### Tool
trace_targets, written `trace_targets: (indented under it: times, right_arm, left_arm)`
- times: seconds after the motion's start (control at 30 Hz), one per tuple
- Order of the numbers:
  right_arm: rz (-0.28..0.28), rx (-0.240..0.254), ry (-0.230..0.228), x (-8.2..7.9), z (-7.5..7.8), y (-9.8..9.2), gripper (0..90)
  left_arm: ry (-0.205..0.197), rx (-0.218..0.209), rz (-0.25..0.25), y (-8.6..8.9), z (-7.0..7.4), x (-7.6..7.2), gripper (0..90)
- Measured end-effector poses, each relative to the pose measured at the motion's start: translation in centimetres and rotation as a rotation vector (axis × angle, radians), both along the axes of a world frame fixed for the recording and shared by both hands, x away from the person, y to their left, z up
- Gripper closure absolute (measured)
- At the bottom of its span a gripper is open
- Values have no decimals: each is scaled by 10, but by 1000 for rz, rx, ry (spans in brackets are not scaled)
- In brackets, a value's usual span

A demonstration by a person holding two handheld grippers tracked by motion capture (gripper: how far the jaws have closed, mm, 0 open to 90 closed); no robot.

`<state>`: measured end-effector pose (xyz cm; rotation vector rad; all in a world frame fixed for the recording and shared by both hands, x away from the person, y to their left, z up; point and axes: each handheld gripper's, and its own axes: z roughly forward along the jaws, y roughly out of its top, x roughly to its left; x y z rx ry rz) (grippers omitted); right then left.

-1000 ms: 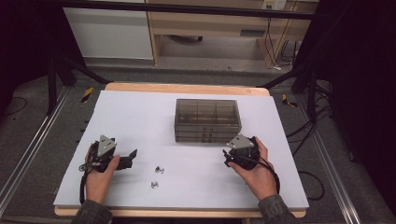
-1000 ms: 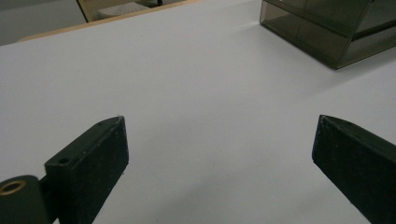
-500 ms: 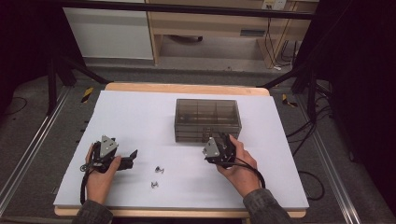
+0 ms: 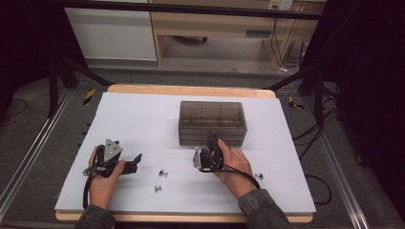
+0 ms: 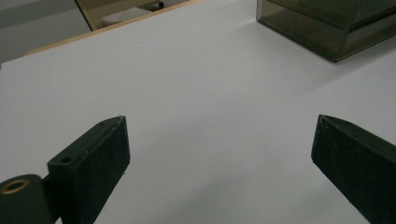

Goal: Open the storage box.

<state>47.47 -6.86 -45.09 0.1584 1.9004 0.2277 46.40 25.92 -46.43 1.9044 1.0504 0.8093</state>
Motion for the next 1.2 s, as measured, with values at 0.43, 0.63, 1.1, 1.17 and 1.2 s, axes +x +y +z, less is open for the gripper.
trace_targets:
  times: [0.43, 0.63, 1.1, 1.17, 1.2]
  right_arm:
    - [17, -86, -52, 9, -10, 4, 731]
    - [21, -101, -72, 11, -12, 4, 746]
    - [18, -127, -100, 9, -12, 5, 810]
    - [20, -127, -100, 6, -12, 6, 810]
    - [20, -134, -100, 4, -12, 6, 810]
  left_arm:
    - [-7, -1, -11, -1, 1, -1, 43]
    - [-7, -2, -13, -1, 1, -1, 43]
    - [-4, -2, -17, -1, 1, -1, 45]
    - [-3, -1, -17, -1, 1, -1, 45]
    - [-2, 0, -18, -1, 1, -1, 45]
